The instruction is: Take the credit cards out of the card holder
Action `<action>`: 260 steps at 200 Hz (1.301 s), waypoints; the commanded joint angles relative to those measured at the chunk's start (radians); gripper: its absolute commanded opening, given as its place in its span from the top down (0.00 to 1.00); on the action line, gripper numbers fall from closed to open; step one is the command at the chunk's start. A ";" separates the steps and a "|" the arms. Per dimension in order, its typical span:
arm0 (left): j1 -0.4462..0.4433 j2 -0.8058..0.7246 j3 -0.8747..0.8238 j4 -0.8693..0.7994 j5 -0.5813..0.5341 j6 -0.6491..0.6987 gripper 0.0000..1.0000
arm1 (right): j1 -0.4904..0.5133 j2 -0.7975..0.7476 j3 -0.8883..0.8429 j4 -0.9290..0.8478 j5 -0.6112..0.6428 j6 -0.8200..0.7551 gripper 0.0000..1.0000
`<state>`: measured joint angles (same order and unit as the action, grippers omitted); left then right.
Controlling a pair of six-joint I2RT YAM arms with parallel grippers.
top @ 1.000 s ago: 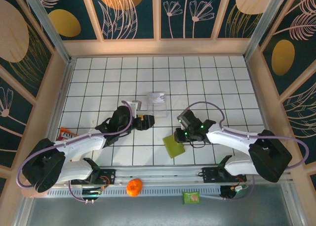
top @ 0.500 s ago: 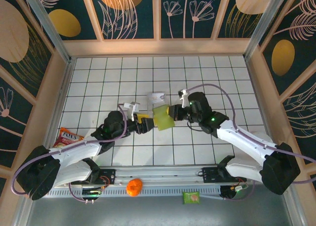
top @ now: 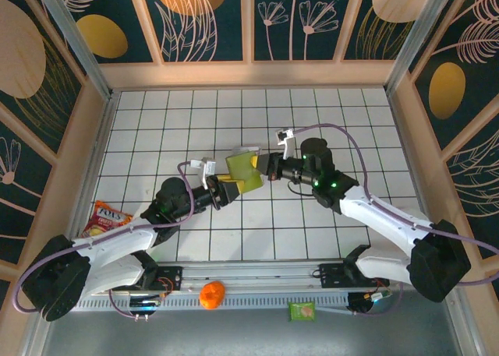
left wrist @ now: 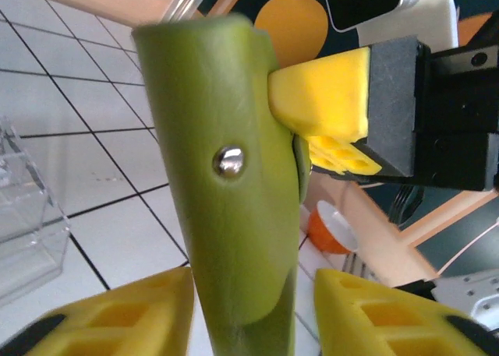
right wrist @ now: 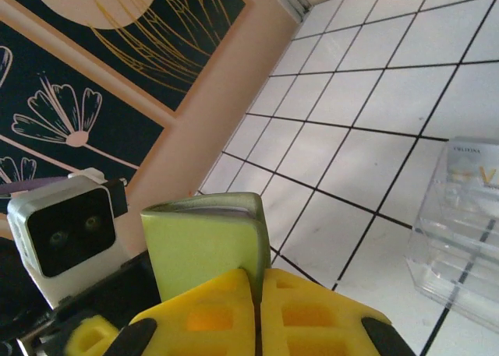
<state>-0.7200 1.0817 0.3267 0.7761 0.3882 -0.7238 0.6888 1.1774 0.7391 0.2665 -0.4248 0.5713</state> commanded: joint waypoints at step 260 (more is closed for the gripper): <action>-0.010 -0.086 0.075 -0.178 -0.225 -0.065 1.00 | 0.231 0.243 0.261 -0.468 0.771 -0.046 0.89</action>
<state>-0.7258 1.0565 0.3744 0.5350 0.1696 -0.7910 0.9382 1.4128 1.0107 -0.1070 0.2054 0.5262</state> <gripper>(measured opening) 0.054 0.161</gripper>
